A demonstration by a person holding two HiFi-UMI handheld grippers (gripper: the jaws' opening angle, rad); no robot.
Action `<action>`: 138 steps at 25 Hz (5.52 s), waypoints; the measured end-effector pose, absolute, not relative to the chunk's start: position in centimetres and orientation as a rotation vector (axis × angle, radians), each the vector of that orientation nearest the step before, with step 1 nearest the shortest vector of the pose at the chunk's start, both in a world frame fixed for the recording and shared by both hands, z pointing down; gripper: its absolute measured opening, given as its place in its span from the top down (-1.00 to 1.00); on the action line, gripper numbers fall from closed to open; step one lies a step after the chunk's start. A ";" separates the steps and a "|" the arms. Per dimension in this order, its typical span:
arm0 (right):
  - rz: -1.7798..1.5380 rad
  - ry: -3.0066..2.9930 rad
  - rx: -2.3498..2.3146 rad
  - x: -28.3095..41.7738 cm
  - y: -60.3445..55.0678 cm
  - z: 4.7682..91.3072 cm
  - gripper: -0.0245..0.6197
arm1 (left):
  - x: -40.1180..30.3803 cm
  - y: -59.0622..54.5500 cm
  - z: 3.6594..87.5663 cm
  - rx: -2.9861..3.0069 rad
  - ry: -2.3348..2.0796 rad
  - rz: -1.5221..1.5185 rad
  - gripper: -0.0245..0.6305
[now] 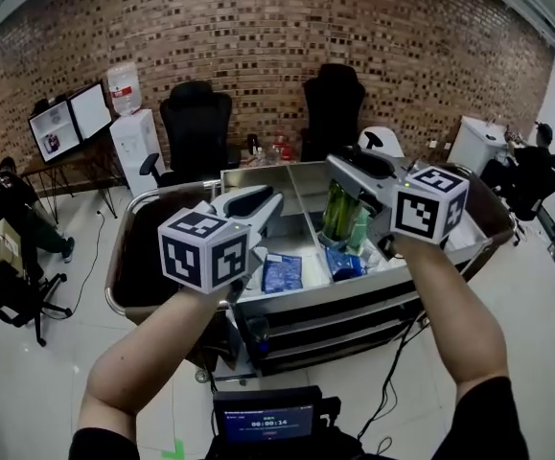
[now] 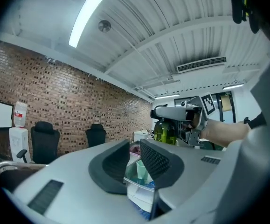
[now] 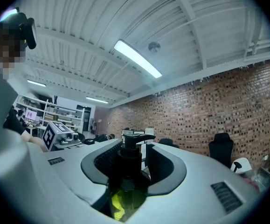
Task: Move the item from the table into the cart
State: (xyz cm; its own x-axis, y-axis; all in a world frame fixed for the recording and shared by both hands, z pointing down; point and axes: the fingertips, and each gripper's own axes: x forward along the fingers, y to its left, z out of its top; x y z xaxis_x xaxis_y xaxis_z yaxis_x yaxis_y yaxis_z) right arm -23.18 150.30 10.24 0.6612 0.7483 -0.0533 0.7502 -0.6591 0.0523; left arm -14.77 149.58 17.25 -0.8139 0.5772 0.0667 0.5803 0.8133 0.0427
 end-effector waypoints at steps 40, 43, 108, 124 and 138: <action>0.100 1.461 2.844 -29.1 204.0 21.2 0.50 | -17.0 199.7 25.6 -1.312 -2.665 -0.269 0.67; 0.143 1.416 2.848 -28.8 206.0 23.2 0.50 | -16.8 202.0 27.0 -1.334 -2.667 -0.270 0.67; -0.060 1.421 2.732 -42.8 176.8 19.6 0.22 | -24.6 176.5 23.1 -1.192 -2.824 -0.037 0.84; -0.275 1.248 2.721 -44.1 152.5 11.9 0.54 | -25.7 153.5 19.5 -1.216 -2.852 0.001 0.91; -0.275 1.403 2.859 -41.0 142.4 23.3 0.92 | -19.7 141.7 29.3 -1.333 -2.753 0.008 0.91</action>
